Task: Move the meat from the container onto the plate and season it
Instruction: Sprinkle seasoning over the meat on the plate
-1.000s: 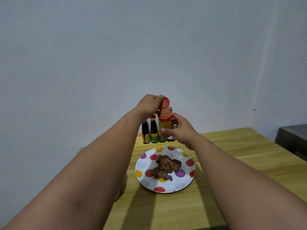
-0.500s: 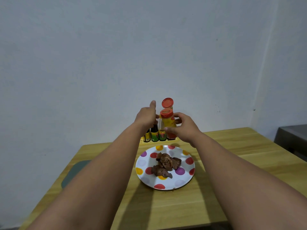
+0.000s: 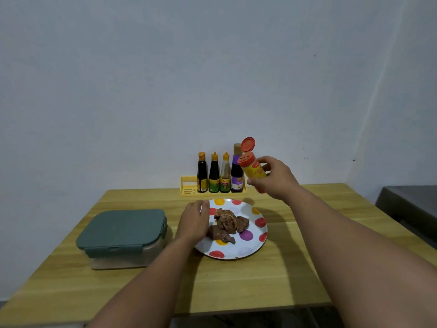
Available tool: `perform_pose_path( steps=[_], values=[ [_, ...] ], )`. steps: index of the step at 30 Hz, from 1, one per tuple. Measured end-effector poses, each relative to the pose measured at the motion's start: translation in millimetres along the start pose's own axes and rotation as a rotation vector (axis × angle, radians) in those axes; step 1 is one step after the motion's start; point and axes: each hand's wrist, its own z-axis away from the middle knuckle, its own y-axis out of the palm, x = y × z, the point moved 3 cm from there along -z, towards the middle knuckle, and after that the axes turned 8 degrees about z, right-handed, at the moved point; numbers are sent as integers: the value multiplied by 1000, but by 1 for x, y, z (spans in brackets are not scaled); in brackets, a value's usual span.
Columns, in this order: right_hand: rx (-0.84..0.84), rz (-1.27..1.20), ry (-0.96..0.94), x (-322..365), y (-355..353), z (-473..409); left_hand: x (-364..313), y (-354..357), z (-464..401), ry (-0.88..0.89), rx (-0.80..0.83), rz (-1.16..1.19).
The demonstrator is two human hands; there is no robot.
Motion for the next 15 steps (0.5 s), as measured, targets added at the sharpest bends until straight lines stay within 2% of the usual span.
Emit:
perform_pose_path(
  steps=[6, 9, 15],
  values=[
    [-94, 506, -36, -9, -10, -2, 33, 8, 12, 5, 22, -47],
    [-103, 708, -92, -11, -12, -2, 39, 9, 17, 47, -34, -38],
    [-88, 898, -211, -7, -6, -5, 46, 8, 20, -10, -136, -15]
  ],
)
